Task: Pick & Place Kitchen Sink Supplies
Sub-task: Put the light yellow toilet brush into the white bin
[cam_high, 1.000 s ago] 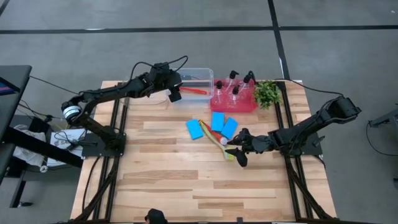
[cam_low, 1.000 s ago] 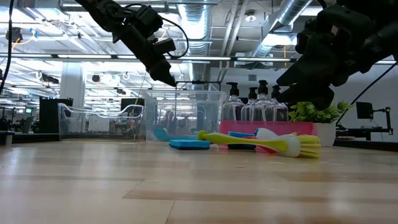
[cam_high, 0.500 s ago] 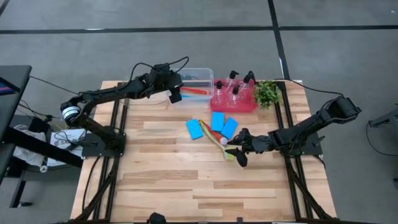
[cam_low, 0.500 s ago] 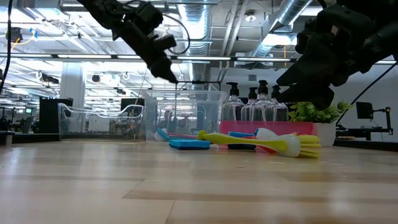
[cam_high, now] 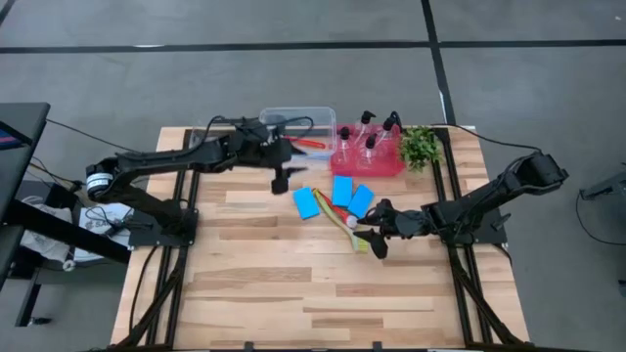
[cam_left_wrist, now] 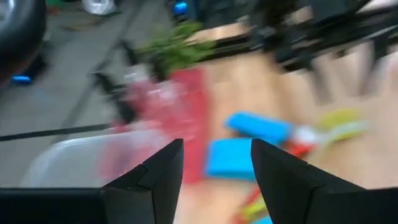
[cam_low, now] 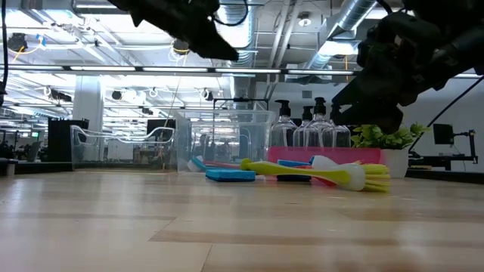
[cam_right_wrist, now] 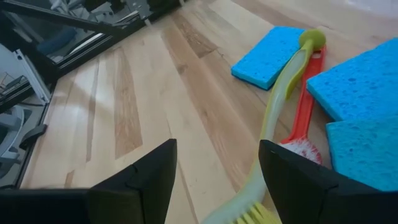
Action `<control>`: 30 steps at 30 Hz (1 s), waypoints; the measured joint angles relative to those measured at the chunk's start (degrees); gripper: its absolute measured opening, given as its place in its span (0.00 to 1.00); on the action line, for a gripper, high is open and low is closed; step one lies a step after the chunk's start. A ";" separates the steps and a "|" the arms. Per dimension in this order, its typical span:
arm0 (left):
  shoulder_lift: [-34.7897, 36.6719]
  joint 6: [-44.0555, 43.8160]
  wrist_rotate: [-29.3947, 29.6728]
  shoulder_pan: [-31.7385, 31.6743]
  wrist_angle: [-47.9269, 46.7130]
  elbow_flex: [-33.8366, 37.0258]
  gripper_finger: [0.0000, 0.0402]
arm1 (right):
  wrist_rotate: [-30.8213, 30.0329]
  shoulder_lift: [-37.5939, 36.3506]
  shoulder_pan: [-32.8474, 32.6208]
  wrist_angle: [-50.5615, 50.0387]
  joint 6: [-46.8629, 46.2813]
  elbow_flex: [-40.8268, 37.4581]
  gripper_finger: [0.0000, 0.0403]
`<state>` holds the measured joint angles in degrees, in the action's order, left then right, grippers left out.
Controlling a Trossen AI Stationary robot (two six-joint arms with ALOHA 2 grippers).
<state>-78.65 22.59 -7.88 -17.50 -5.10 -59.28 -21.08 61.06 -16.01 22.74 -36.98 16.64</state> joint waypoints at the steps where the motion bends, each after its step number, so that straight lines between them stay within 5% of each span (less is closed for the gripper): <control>1: 0.00 -1.91 -1.73 0.89 0.22 0.20 0.47 | 0.00 0.00 0.13 0.00 -0.04 0.00 0.55; 12: -0.09 -13.99 -5.91 10.46 1.34 5.79 0.45 | 0.04 0.00 -0.69 0.44 -4.42 0.00 0.55; 22: -0.11 -18.88 -5.93 14.08 1.37 7.62 0.45 | -1.70 3.07 -2.71 -0.23 4.86 6.05 0.55; 30: 4.46 -20.54 -5.87 14.01 -9.40 7.64 0.45 | -1.73 11.96 -1.07 -15.06 4.57 16.70 0.55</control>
<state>-74.20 2.04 -13.74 -3.49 -14.50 -51.64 -22.81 73.01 -17.08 7.68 -32.40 33.35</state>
